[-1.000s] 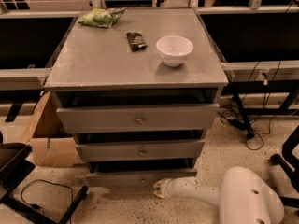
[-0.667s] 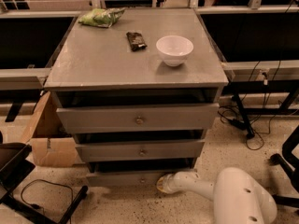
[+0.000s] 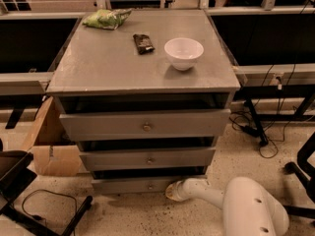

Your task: Close bottom drawer

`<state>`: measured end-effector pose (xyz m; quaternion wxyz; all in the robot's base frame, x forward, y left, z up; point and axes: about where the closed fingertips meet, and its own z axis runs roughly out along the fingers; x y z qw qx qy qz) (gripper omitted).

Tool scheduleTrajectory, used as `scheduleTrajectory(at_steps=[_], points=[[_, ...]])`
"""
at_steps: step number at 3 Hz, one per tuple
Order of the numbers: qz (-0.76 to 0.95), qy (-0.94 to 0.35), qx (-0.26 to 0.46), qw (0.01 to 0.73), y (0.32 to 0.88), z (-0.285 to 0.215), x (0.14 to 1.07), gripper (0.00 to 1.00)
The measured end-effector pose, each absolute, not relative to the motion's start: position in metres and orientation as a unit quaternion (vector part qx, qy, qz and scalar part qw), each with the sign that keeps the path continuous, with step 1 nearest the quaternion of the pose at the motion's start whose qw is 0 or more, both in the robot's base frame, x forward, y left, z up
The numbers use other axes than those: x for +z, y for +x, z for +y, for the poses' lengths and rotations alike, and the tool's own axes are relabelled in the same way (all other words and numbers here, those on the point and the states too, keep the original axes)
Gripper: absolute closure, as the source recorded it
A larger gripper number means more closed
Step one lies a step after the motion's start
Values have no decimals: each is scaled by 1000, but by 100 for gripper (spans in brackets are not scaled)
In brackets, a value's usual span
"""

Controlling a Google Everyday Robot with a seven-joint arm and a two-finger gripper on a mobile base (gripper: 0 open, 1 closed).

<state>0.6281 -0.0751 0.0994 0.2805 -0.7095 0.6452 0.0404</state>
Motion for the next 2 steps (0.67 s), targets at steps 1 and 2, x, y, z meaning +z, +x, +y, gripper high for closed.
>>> scheduleTrajectory(at_steps=[1,2], points=[[649,-706,36,282,637,-78,100,100],[655,-699,28,288,651,-83,102,100]])
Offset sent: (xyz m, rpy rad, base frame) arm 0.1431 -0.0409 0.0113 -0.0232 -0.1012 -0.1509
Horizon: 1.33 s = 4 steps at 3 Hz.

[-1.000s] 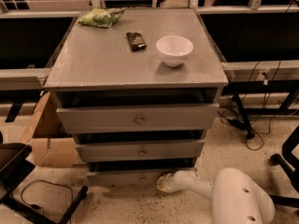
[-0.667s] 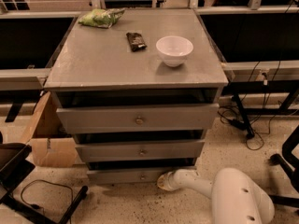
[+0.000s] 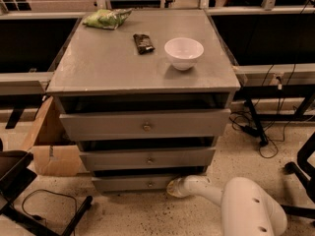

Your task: Close bottom drawer

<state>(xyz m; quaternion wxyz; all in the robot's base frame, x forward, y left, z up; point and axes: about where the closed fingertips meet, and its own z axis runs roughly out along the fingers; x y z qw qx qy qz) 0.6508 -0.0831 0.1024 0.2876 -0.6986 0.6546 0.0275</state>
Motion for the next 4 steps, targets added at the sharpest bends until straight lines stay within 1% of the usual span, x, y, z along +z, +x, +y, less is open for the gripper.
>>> scheduleTrajectory(at_steps=[1,3,4], points=[[655,-699,28,288,651,-83,102,100],[636,-720,21,275,576,-113,123,100],[629,-735,16,252,533,-144,145,100]])
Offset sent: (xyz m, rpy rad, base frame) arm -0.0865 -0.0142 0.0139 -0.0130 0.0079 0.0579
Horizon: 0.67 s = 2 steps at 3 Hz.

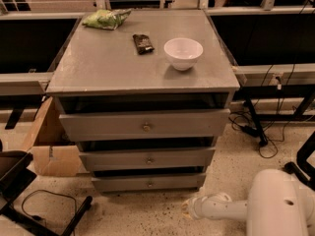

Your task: Close bottom drawer

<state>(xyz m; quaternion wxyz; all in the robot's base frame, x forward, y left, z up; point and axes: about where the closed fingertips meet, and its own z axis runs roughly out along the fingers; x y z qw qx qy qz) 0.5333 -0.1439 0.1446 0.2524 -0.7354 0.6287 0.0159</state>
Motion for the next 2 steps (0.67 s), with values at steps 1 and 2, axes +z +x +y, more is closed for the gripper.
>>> scheduleTrajectory(at_steps=[1,2], points=[[633,-740,-5,229,495,-203,187,100],[626,-750,14,213,452,-203,199,100]])
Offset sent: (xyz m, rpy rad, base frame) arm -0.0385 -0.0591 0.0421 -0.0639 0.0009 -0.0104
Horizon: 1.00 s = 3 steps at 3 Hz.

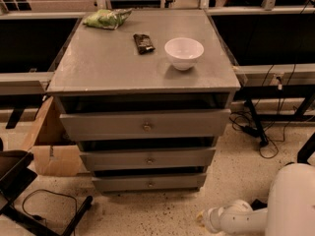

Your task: Close bottom drawer

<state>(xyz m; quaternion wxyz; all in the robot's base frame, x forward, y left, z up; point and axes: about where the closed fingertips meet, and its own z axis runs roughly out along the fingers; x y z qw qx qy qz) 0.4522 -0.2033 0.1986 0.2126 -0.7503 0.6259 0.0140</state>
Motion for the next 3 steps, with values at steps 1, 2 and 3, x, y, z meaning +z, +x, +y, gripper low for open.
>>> scheduleTrajectory(at_steps=[1,2,3], points=[[626,-750,15,212,451,-203,198,100],[616,-755,-5,226,467,-207,225,100],[614,-753,-40,235,483,-228,279,100]])
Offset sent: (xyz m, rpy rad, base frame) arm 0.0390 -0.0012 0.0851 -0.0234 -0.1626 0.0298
